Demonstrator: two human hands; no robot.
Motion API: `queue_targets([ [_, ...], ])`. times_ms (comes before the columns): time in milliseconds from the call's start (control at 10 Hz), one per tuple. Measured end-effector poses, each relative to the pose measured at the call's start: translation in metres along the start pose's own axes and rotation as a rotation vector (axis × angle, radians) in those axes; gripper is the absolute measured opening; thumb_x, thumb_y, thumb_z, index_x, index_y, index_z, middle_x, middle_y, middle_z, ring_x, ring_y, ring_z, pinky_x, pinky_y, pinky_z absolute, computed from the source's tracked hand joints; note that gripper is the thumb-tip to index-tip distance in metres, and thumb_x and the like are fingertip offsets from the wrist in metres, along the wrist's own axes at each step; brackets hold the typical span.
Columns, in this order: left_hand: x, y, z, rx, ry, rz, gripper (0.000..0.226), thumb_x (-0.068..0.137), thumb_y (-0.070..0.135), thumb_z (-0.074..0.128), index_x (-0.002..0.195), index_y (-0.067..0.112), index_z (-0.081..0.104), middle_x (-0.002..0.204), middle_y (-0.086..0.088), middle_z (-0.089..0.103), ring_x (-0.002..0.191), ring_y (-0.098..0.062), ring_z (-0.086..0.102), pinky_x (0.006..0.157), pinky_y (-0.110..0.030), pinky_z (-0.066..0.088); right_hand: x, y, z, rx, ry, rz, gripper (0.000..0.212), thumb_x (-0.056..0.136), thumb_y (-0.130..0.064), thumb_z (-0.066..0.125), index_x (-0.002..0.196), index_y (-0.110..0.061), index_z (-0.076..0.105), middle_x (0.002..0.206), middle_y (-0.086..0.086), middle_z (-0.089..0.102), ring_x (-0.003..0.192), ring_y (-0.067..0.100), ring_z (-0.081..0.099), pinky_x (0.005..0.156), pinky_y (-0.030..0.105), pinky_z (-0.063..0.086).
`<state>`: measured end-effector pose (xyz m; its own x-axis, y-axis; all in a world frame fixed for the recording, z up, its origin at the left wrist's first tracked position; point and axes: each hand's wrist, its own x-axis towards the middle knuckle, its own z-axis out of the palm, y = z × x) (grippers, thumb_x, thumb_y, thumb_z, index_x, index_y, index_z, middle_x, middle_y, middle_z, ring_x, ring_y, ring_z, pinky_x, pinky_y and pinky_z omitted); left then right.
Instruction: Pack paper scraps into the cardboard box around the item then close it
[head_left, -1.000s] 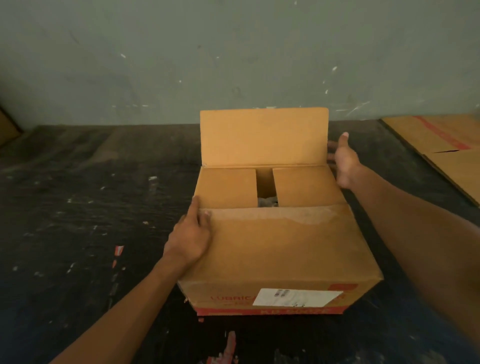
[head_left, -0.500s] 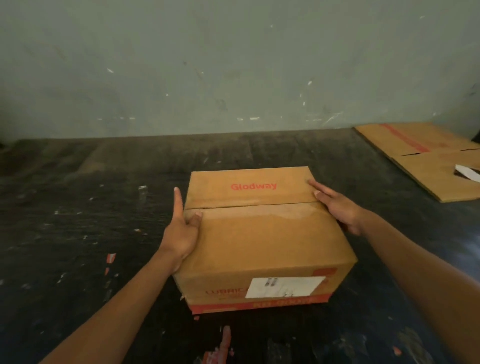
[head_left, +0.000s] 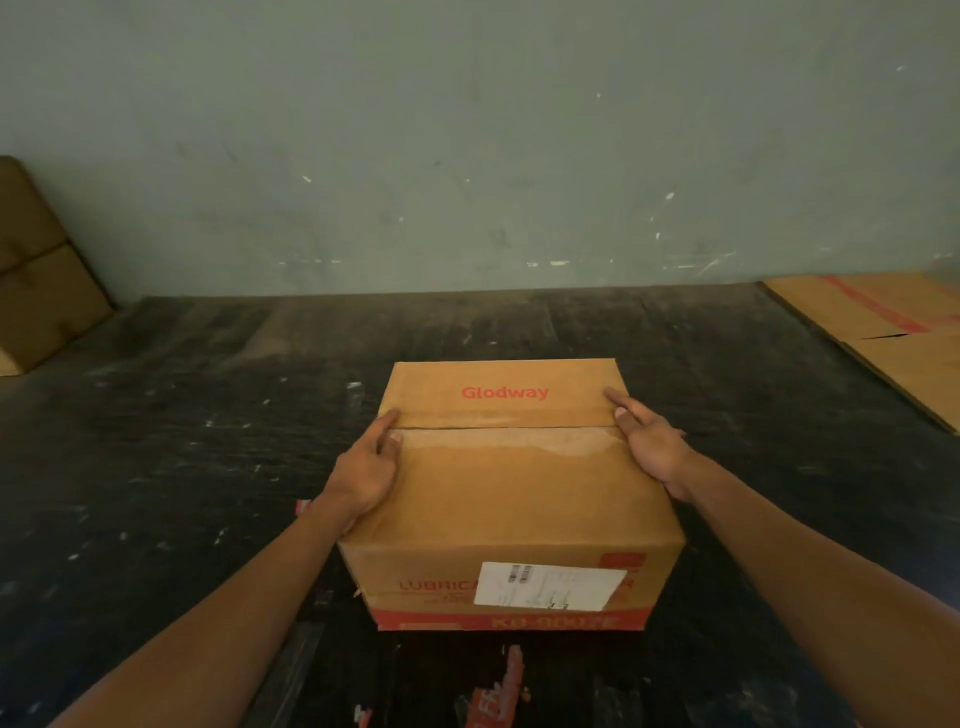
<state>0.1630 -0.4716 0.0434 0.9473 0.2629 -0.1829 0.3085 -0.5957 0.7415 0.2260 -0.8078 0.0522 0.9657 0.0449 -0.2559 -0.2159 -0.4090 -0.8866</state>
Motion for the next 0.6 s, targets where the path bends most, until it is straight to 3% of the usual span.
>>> queue_targets([
  [200,-0.006,-0.019,-0.026,0.062,0.044,-0.031,0.047,0.105,0.040,0.029,0.151,0.041,0.024,0.158,-0.010,0.030,0.142,-0.034,0.031,0.116,-0.047,0.022,-0.002,-0.014,0.040,-0.262,0.080,-0.136,0.041,0.104,-0.031,0.030,0.144,-0.036,0.039,0.153,0.008,0.034,0.135,0.028,0.038,0.106,0.039,0.034],
  [300,-0.010,-0.018,-0.028,0.090,0.058,-0.032,0.047,0.105,0.040,0.028,0.152,0.040,0.023,0.157,-0.011,0.032,0.139,-0.035,0.034,0.114,-0.047,0.026,-0.003,-0.015,0.044,-0.437,0.131,-0.172,0.041,0.103,-0.032,0.029,0.142,-0.036,0.039,0.147,0.013,0.040,0.130,0.032,0.043,0.106,0.044,0.037],
  [400,-0.015,-0.020,-0.025,0.097,0.109,-0.009,0.047,0.104,0.041,0.031,0.151,0.038,0.026,0.154,-0.012,0.037,0.136,-0.035,0.040,0.111,-0.047,0.031,-0.011,-0.016,0.045,-0.642,0.151,-0.178,0.041,0.101,-0.037,0.032,0.142,-0.037,0.039,0.150,0.011,0.033,0.134,0.034,0.036,0.108,0.054,0.031],
  [500,-0.023,-0.008,-0.036,0.012,0.121,0.031,0.049,0.104,0.034,0.037,0.151,0.033,0.028,0.152,-0.011,0.039,0.138,-0.034,0.037,0.112,-0.048,0.029,-0.046,-0.026,0.046,-0.675,0.213,-0.284,0.039,0.096,-0.036,0.045,0.135,-0.035,0.046,0.152,0.003,0.031,0.139,0.028,0.028,0.112,0.056,0.021],
  [600,-0.053,-0.024,-0.040,-0.090,0.199,0.121,0.049,0.100,0.026,0.049,0.147,0.031,0.036,0.148,-0.006,0.044,0.135,-0.025,0.041,0.112,-0.047,0.031,-0.104,-0.002,0.057,-0.699,0.278,-0.390,0.034,0.093,-0.040,0.050,0.128,-0.043,0.047,0.149,-0.010,0.033,0.139,0.015,0.026,0.116,0.047,0.017],
])
